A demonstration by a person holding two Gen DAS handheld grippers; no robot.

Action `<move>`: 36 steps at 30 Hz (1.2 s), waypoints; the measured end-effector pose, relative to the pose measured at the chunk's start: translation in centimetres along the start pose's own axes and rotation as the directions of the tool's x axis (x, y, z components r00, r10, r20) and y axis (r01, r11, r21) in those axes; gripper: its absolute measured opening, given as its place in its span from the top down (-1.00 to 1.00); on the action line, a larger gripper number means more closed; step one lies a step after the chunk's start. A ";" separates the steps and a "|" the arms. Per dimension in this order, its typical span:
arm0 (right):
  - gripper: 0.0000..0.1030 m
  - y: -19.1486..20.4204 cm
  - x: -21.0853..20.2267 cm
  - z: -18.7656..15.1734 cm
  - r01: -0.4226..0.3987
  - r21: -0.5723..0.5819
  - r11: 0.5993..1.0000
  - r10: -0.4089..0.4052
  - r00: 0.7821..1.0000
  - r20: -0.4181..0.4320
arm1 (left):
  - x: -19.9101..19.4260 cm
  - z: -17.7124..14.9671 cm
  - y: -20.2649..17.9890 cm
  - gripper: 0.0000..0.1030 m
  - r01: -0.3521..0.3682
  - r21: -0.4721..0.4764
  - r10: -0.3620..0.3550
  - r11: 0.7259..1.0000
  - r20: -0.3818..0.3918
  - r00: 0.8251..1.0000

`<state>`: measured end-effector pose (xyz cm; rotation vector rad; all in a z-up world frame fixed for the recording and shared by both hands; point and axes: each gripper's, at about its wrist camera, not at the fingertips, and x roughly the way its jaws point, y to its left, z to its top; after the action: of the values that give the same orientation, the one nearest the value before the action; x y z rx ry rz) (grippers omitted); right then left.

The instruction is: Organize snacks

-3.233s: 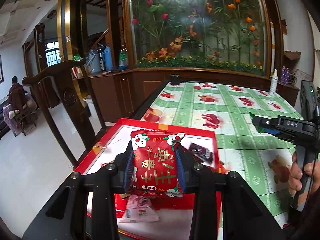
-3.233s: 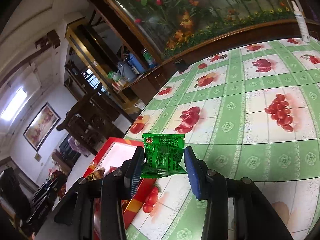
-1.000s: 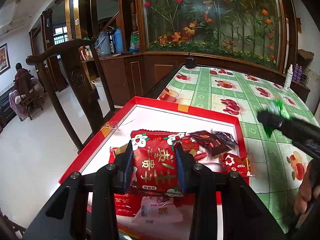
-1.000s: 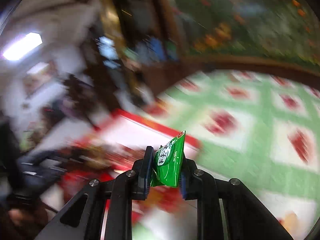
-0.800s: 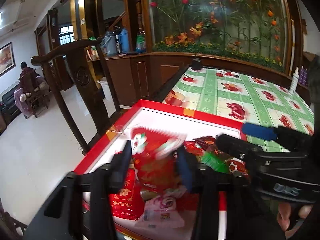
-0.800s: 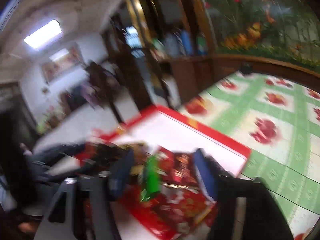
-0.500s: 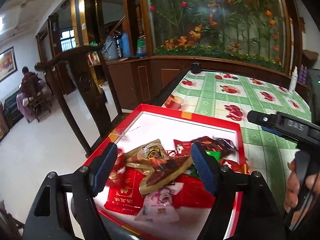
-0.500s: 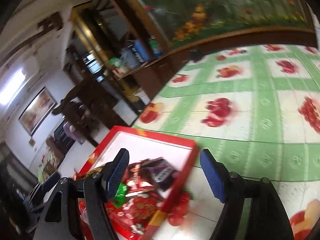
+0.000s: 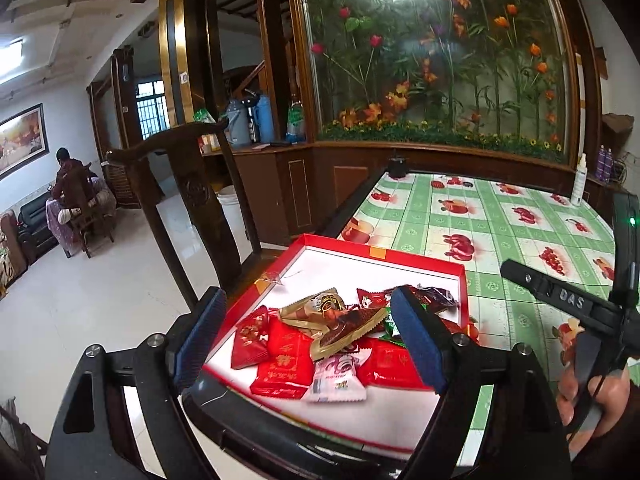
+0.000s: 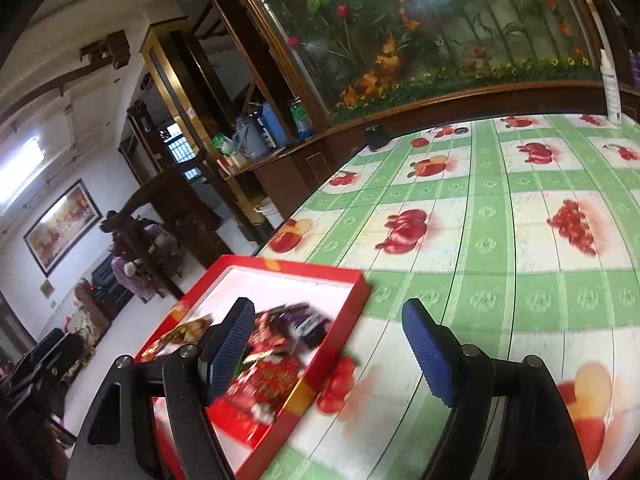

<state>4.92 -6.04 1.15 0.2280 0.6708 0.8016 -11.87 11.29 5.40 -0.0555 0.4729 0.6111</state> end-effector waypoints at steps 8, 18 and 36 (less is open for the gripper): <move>-0.59 3.4 -7.0 -3.5 -0.047 -0.023 0.999 0.049 0.994 0.093 | -3.9 -0.3 -0.1 -0.68 -0.024 0.054 0.020 0.998 0.065 0.998; -0.99 9.7 -17.9 -6.5 0.025 -0.162 0.987 0.028 0.948 0.317 | -9.4 -1.5 1.9 -1.00 -0.088 0.035 0.081 0.995 0.170 0.982; -1.00 10.9 -16.8 -9.9 0.135 -0.148 0.980 -0.065 0.914 0.400 | -9.7 -3.3 2.0 -1.00 -0.003 0.044 -0.004 0.999 0.143 0.990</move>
<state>-16.24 -11.34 6.08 0.1875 0.2274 0.6833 -21.33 7.05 6.94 0.0299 0.3469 0.5997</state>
